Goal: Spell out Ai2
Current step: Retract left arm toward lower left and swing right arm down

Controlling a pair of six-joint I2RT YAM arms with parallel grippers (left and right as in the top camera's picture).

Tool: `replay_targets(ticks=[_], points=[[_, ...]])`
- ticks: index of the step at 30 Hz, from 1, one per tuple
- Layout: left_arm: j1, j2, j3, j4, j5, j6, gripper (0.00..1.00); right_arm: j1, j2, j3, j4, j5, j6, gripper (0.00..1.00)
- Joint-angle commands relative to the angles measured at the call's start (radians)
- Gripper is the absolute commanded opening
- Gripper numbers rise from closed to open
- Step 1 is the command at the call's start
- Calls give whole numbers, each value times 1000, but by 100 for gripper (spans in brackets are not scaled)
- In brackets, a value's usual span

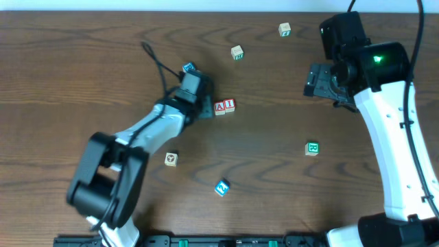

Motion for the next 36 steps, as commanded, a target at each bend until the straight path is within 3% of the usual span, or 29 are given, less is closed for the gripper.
replay_targets(ticks=[1, 4, 6, 8, 9, 23, 28, 32, 36], points=[[62, -146, 9, -51, -67, 41, 27, 3, -27, -4, -4, 21, -5, 99], [108, -266, 9, -147, -115, 81, 29, 3, -28, -4, -10, 21, -6, 99], [128, -347, 9, -213, -141, 116, 53, 3, -32, -4, -13, 21, -6, 99], [139, -420, 9, -276, -140, 169, 86, 3, -45, -4, -15, 9, -6, 99], [141, -462, 9, -313, -142, 187, 96, 3, -55, -4, -15, 1, -6, 99], [140, -868, 9, -677, -139, 198, 95, 6, -281, -4, -135, -68, -51, 99], [140, -995, 9, -740, -94, 153, 95, 6, -432, -4, -214, -189, -62, 99], [140, -1058, 9, -753, -39, 121, 96, 6, -574, -41, -222, -373, -170, 99], [140, -1078, 9, -769, 8, 113, 95, 5, -733, -118, -222, -382, -170, 99]])
